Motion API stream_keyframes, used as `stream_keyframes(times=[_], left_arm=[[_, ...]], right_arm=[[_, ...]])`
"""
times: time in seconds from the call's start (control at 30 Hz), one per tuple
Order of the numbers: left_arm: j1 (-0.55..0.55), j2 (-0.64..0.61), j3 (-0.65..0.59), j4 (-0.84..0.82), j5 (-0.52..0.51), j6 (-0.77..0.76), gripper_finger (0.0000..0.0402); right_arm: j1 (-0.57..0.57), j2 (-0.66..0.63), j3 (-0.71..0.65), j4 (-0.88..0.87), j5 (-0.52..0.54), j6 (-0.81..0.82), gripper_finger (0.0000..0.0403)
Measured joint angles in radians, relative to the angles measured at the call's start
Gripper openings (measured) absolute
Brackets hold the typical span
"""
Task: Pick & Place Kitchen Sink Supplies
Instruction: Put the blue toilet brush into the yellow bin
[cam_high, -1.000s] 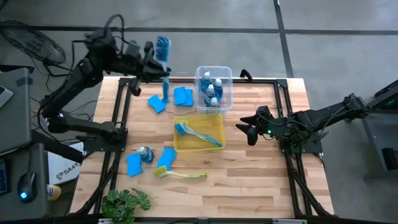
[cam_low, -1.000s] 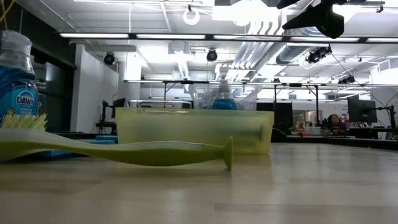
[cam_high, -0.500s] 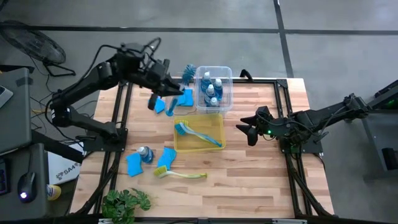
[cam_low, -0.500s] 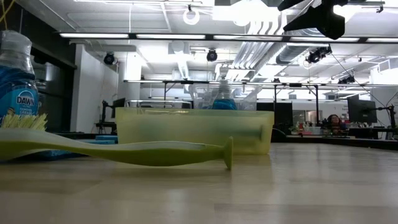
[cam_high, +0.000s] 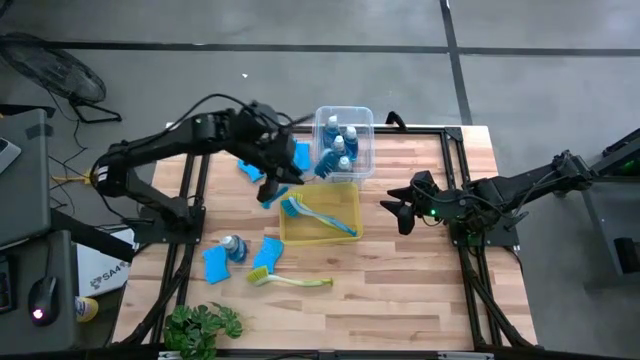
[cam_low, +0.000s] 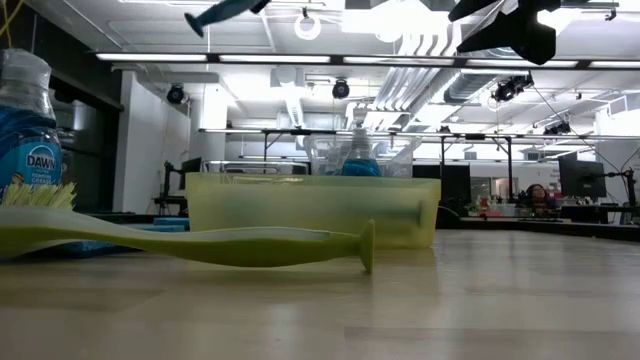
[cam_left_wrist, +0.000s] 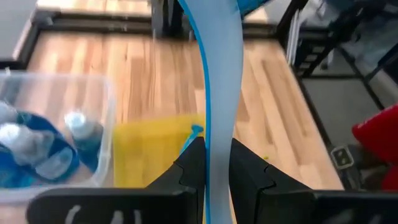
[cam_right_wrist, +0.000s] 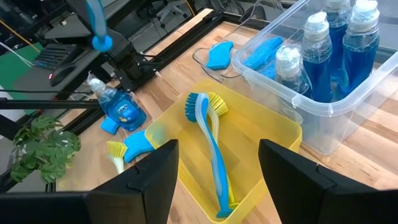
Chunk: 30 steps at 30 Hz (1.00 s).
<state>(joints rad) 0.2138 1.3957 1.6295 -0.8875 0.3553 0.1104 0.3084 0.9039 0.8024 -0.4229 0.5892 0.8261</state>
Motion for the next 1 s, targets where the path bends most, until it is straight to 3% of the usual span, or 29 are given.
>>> stream_keyframes(times=[0.23,0.77,1.0], left_arm=[[-0.021,0.049,-0.080,0.063,-0.015,-0.071,0.0041],[-0.026,0.054,-0.437,0.426,-0.100,-0.379,0.0041],[-0.076,0.065,-0.497,0.485,-0.156,-0.301,0.0041]], right_arm=[[0.000,0.000,0.000,-0.002,-0.001,0.001,0.0216],[0.000,0.000,0.000,-0.003,-0.001,0.003,0.0216],[0.000,0.000,0.000,-0.003,0.002,0.003,0.0216]])
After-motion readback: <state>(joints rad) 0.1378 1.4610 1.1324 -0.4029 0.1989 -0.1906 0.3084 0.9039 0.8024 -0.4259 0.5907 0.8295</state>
